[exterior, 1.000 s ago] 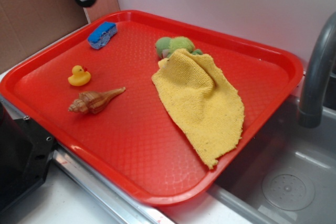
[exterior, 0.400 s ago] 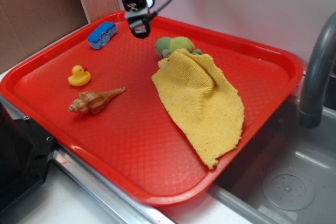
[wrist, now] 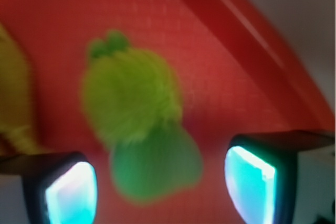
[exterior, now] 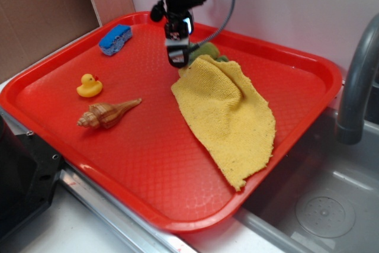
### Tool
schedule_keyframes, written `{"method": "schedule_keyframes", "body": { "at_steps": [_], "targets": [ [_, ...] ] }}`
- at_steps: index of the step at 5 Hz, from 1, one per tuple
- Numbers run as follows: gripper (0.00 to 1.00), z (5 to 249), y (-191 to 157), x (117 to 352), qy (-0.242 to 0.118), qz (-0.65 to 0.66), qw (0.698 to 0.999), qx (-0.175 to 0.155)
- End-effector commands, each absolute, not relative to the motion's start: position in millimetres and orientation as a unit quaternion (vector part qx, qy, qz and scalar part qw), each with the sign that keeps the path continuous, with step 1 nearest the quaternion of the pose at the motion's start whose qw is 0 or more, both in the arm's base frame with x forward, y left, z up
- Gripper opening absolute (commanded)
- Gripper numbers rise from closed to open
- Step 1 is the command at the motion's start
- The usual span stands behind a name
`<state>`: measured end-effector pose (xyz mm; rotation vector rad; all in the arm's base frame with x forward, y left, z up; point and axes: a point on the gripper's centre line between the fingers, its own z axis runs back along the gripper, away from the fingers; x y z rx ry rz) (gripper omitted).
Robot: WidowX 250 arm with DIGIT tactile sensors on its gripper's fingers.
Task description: Grab the green animal.
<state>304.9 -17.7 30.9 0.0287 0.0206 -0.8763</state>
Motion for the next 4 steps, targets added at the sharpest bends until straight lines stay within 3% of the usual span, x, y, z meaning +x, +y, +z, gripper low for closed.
{"method": "schedule_keyframes", "body": {
  "at_steps": [1,2,3,4],
  "targets": [
    [0.0,39,-34,310,-0.018,-0.45,0.892,0.035],
    [0.0,53,-27,308,-0.024,-0.423,0.906,0.024],
    [0.0,83,-14,300,-0.029,-0.368,0.929,0.02],
    [0.0,120,-3,282,-0.011,-0.25,0.966,0.059]
  ]
}}
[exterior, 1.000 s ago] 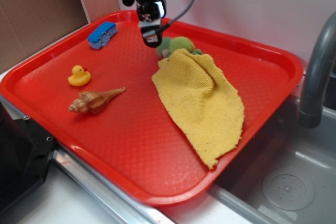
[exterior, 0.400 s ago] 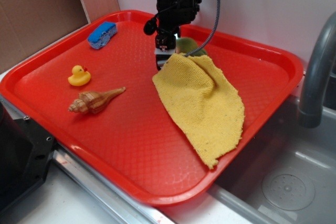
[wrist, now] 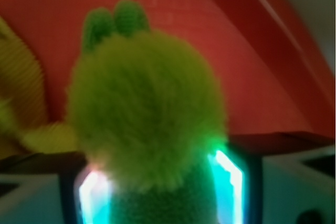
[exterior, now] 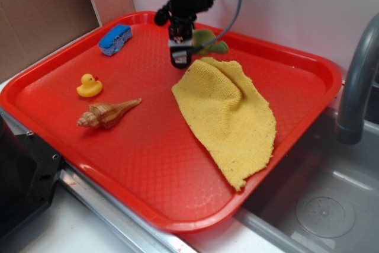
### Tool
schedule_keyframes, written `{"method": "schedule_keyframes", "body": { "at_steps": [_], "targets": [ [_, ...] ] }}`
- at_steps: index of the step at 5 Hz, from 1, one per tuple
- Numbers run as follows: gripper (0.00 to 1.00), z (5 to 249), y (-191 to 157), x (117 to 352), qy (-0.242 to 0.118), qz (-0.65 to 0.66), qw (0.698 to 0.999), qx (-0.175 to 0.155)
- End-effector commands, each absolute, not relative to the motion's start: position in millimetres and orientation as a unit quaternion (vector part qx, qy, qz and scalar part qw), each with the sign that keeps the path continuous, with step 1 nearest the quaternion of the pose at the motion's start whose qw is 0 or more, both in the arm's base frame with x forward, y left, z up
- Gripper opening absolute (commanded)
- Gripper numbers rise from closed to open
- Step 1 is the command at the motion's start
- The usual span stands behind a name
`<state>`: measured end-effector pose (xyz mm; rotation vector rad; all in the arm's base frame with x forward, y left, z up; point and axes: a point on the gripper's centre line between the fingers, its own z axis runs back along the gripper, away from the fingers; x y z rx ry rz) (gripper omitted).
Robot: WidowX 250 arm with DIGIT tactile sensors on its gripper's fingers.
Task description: Grab the green animal.
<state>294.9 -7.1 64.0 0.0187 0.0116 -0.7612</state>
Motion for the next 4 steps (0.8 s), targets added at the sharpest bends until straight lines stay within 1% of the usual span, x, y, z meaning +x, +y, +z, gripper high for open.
{"method": "schedule_keyframes", "body": {
  "at_steps": [1,2,3,4],
  "targets": [
    [0.0,149,3,250,-0.007,-0.128,0.99,0.054],
    [0.0,168,14,218,-0.003,-0.003,0.999,0.044],
    [0.0,179,11,195,-0.014,0.077,0.996,0.042],
    [0.0,179,8,187,-0.013,0.093,0.996,0.002]
  ]
}}
